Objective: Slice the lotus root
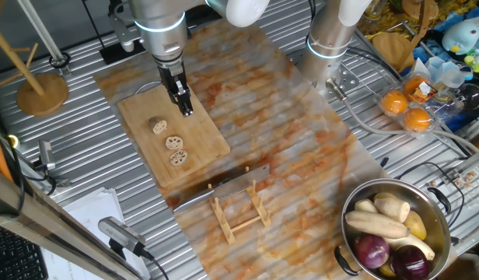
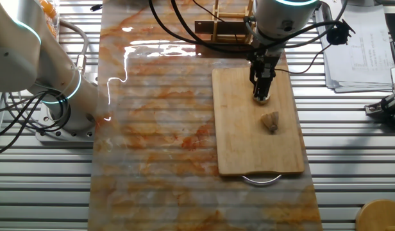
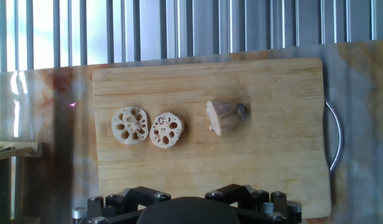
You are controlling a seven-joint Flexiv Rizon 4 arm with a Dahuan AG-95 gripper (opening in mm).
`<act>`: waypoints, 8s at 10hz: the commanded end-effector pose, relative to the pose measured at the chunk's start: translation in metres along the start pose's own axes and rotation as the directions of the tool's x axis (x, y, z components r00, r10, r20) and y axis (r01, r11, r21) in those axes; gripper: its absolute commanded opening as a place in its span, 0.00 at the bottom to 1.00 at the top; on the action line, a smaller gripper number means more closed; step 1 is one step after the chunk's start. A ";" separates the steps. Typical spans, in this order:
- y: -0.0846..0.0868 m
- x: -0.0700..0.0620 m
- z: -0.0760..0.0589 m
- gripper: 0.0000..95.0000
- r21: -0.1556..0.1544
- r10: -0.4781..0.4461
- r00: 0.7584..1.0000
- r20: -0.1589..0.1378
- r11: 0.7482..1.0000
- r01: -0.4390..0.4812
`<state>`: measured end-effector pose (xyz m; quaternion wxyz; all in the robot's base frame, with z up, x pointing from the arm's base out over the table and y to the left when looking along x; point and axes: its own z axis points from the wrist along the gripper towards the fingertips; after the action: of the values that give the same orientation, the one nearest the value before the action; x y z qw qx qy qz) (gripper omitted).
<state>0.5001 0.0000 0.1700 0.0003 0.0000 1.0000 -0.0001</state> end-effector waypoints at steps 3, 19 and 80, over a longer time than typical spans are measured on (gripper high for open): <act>0.000 0.001 0.001 0.00 0.009 -0.141 0.990 -0.015 0.990 0.141; 0.043 -0.014 -0.008 0.00 -0.002 -0.118 0.993 -0.008 0.993 0.118; 0.229 -0.008 0.052 0.20 -0.101 -0.185 0.970 -0.158 0.980 0.171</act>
<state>0.5103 0.2298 0.1175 -0.0885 -0.0910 0.9910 0.0436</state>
